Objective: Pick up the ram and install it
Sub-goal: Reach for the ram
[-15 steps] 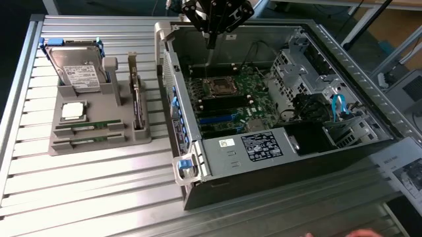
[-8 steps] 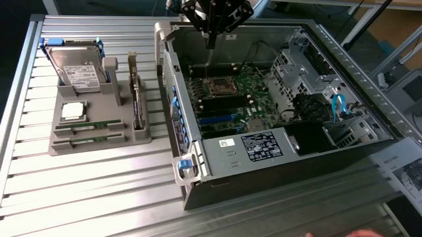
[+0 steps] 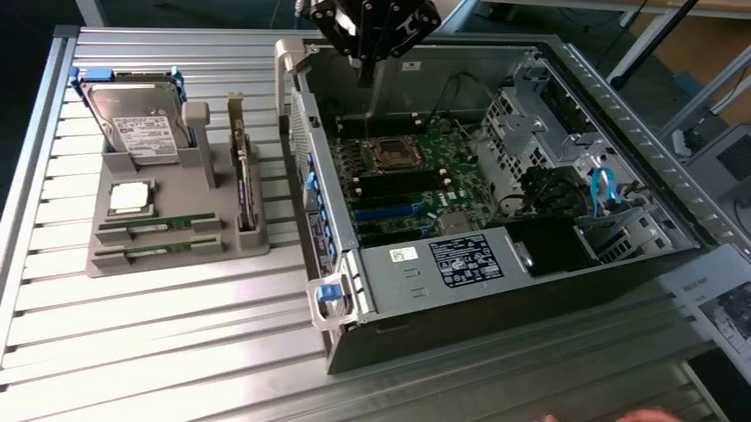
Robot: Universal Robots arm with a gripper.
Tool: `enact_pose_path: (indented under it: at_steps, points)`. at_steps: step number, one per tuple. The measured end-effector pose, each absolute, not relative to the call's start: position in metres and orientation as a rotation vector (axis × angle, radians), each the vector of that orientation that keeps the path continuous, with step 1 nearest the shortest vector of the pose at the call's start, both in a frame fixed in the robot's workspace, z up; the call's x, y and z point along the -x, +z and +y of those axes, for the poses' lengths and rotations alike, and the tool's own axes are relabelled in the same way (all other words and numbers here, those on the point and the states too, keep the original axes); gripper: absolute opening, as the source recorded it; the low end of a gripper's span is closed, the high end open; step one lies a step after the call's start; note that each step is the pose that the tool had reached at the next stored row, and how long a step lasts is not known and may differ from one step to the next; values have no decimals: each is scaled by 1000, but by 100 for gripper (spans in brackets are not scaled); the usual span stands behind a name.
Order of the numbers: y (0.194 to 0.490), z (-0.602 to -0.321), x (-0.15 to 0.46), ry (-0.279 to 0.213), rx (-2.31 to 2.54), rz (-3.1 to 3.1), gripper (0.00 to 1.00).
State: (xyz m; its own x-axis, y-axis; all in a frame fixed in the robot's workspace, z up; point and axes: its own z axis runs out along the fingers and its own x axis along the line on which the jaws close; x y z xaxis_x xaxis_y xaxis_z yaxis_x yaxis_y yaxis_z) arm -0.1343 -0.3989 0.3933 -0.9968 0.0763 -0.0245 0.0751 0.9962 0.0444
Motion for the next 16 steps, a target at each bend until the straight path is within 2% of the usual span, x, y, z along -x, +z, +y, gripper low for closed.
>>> enact_pose_path:
  at_steps: [16]
  points:
    - [393,-399,156,68,-118,3112,10]
